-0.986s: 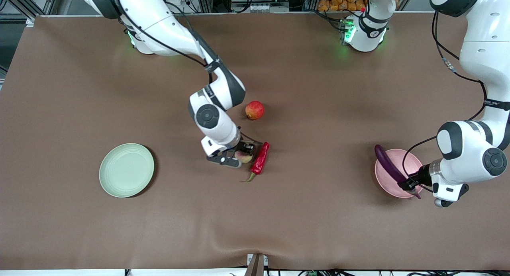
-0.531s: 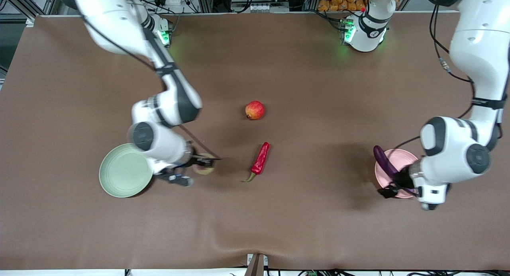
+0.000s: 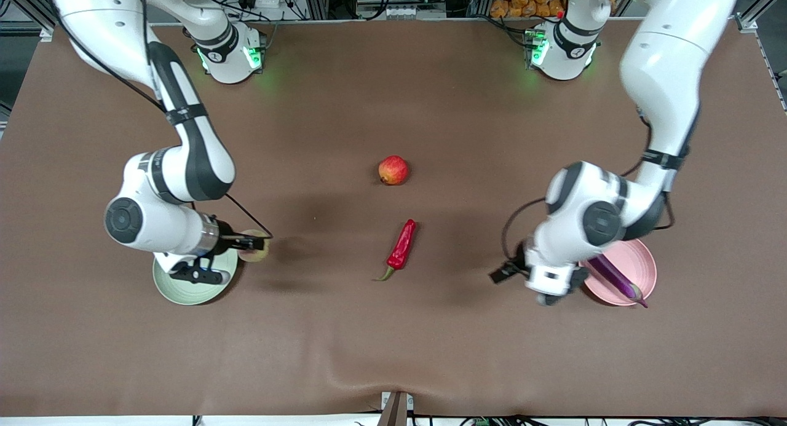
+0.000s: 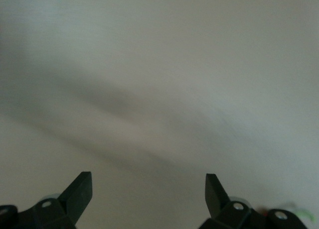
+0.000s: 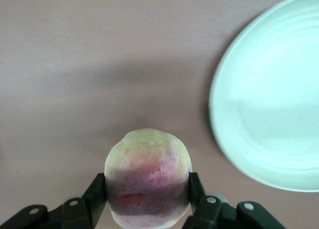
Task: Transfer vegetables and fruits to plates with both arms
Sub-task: 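Grasp the chili with the left gripper while the right gripper releases the peach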
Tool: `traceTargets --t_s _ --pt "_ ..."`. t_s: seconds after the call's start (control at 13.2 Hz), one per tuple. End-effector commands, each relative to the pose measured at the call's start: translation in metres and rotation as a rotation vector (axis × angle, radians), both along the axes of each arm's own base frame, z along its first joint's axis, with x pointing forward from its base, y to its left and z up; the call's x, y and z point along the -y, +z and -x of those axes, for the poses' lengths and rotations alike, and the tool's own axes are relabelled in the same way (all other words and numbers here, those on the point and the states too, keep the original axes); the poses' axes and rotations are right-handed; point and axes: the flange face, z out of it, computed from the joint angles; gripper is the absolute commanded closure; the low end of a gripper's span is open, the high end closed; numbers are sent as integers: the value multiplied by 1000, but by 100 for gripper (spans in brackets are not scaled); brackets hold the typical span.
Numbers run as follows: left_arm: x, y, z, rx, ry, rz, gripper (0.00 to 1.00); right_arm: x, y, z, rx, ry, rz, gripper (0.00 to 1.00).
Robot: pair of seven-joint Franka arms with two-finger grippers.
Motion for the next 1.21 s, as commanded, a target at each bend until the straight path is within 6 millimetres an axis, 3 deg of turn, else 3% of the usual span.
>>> traceTargets --t_s 0.0,0.38,0.61,0.99,1.06,1.14 --pt "71 4 1 104 -161 17 0 47 -8 27 39 94 53 39" --pt "169 -20 44 243 -416 16 0 143 -25 19 74 340 38 39" --pt "198 -56 62 290 -463 10 0 187 -45 24 61 397 19 39" --pt "226 -106 92 280 -522 -14 0 198 -68 15 106 415 26 35" --pt "227 -112 95 278 -524 -24 4 198 -70 15 105 413 24 19" --pt "227 -114 96 278 -527 -32 15 194 -70 15 104 415 22 0"
